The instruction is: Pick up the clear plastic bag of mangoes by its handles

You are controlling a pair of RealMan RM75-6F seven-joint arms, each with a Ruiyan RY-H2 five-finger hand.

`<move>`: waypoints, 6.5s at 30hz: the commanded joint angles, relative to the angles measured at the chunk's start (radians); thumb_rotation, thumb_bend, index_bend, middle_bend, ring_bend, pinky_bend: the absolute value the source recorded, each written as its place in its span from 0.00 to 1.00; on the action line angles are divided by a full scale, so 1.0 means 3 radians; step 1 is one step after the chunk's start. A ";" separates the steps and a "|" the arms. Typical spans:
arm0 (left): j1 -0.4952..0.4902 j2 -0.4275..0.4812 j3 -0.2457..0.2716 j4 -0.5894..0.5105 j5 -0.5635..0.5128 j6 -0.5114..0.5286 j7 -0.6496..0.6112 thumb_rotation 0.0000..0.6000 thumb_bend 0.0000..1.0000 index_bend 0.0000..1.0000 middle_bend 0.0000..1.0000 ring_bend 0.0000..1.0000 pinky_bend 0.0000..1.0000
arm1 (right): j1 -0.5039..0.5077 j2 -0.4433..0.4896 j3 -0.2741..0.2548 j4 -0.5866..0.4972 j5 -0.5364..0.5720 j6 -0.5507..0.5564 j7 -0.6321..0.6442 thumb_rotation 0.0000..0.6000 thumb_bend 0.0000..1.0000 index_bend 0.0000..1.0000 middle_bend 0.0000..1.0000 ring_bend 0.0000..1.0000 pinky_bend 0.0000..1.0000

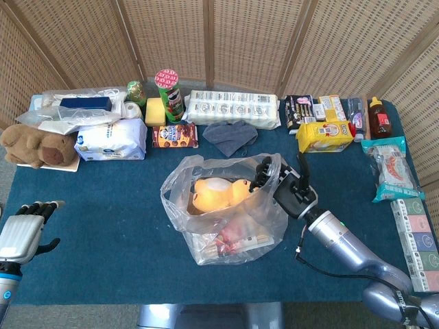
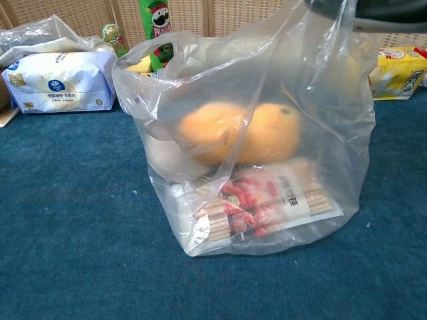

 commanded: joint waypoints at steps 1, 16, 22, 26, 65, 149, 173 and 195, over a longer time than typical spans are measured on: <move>0.0002 -0.0003 0.0006 0.0012 -0.0002 -0.0007 -0.0012 0.94 0.19 0.23 0.32 0.25 0.27 | 0.0042 0.0037 -0.0047 -0.0008 -0.0089 0.0121 0.0143 0.40 0.16 0.42 0.49 0.51 0.48; -0.0038 -0.0013 -0.0015 0.0035 0.0030 -0.0019 -0.0027 0.96 0.19 0.23 0.32 0.25 0.27 | 0.0149 0.0456 -0.0358 -0.0046 -0.0342 0.0506 0.0384 0.40 0.20 0.56 0.67 0.75 0.75; -0.0076 -0.0032 -0.0046 0.0059 0.0118 0.0013 -0.0044 0.95 0.19 0.23 0.32 0.25 0.27 | 0.0153 0.0514 -0.0494 -0.0069 -0.0318 0.0638 -0.0053 0.40 0.20 0.57 0.66 0.73 0.71; -0.0129 -0.0052 -0.0080 0.0096 0.0181 0.0010 -0.0057 0.97 0.19 0.23 0.32 0.25 0.27 | 0.0151 0.0535 -0.0582 -0.0082 -0.0321 0.0741 -0.0209 0.40 0.20 0.57 0.64 0.70 0.68; -0.1346 -0.0302 -0.0484 0.0216 0.0754 -0.0693 -0.0362 0.98 0.19 0.21 0.31 0.23 0.27 | 0.0568 0.0451 -0.1335 0.0190 -0.0732 0.1280 -0.0928 0.41 0.20 0.38 0.37 0.32 0.27; -0.2428 -0.1568 -0.0496 0.1510 0.1602 0.0092 -0.0934 1.00 0.29 0.36 0.50 0.44 0.36 | 0.0741 0.0491 -0.1463 0.0066 -0.0388 0.1292 -0.0828 0.41 0.20 0.38 0.37 0.32 0.27; -0.2766 -0.1154 -0.0912 0.1002 0.1340 -0.0109 -0.0541 1.00 0.22 0.37 0.32 0.21 0.30 | 0.0848 0.0322 -0.1381 0.0184 -0.0337 0.1137 -0.0881 0.40 0.18 0.38 0.37 0.29 0.23; -0.3061 -0.1184 -0.1033 0.0985 0.1135 -0.0355 -0.0370 1.00 0.20 0.37 0.31 0.20 0.29 | 0.0998 0.0089 -0.1285 0.0154 -0.0275 0.1045 -0.1081 0.39 0.18 0.36 0.36 0.27 0.20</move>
